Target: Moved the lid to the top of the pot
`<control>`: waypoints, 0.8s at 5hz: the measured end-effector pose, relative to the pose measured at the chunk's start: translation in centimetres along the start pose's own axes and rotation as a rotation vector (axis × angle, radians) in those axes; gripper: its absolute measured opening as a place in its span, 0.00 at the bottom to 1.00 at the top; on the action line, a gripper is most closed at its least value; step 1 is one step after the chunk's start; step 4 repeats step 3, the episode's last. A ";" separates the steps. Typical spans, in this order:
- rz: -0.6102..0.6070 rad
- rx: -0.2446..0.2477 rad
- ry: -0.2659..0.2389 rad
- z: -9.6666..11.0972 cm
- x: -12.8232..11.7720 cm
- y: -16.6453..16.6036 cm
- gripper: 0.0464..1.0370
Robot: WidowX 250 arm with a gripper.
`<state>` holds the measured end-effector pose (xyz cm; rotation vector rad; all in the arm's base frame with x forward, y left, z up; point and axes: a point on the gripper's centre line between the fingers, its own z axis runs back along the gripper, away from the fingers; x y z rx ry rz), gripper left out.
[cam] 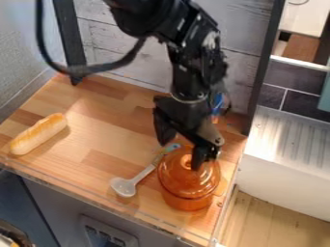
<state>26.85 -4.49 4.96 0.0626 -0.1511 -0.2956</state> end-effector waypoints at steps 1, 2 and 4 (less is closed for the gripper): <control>0.048 0.001 -0.058 2.5 0.1 1.0 0.96; 0.029 0.058 -0.057 3.8 0.0 2.1 0.96; 0.029 0.058 -0.057 3.8 0.1 2.1 0.96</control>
